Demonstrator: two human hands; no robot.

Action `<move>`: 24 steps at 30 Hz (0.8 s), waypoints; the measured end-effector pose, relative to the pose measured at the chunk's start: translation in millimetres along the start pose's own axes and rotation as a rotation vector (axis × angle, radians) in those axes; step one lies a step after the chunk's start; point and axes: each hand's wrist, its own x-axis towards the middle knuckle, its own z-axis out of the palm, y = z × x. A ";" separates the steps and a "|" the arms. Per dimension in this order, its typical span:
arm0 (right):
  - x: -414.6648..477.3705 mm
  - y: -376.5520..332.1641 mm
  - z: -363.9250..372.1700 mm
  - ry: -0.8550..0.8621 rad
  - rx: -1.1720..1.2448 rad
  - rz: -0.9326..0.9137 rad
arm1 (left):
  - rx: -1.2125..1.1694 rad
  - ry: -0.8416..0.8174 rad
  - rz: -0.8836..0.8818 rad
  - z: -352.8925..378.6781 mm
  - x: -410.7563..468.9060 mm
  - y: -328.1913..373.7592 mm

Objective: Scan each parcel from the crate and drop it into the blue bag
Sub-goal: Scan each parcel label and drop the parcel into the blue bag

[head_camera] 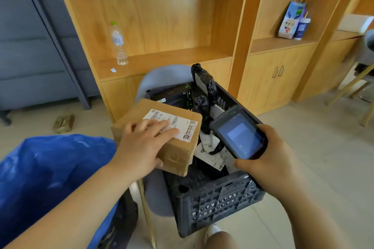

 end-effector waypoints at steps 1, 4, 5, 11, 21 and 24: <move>-1.9 -6.0 2.3 -0.006 -0.016 -0.024 | -0.004 -0.002 0.005 1.0 -1.8 -1.4; -6.8 -19.4 6.7 -0.021 -0.050 -0.061 | -0.141 0.033 -0.024 -0.6 -3.1 -8.1; -7.7 -23.0 6.9 -0.027 -0.059 -0.062 | -0.255 0.062 -0.049 -2.5 -2.9 -9.7; -9.6 -35.8 8.8 -0.045 -0.091 -0.080 | -0.421 0.188 -0.179 -3.1 0.9 -25.4; -8.2 -36.4 7.8 -0.025 -0.103 -0.079 | -0.663 -0.041 -0.702 3.7 14.2 -49.7; -10.1 -36.4 8.1 -0.024 -0.114 -0.077 | -0.774 -0.023 -0.719 3.5 14.2 -49.9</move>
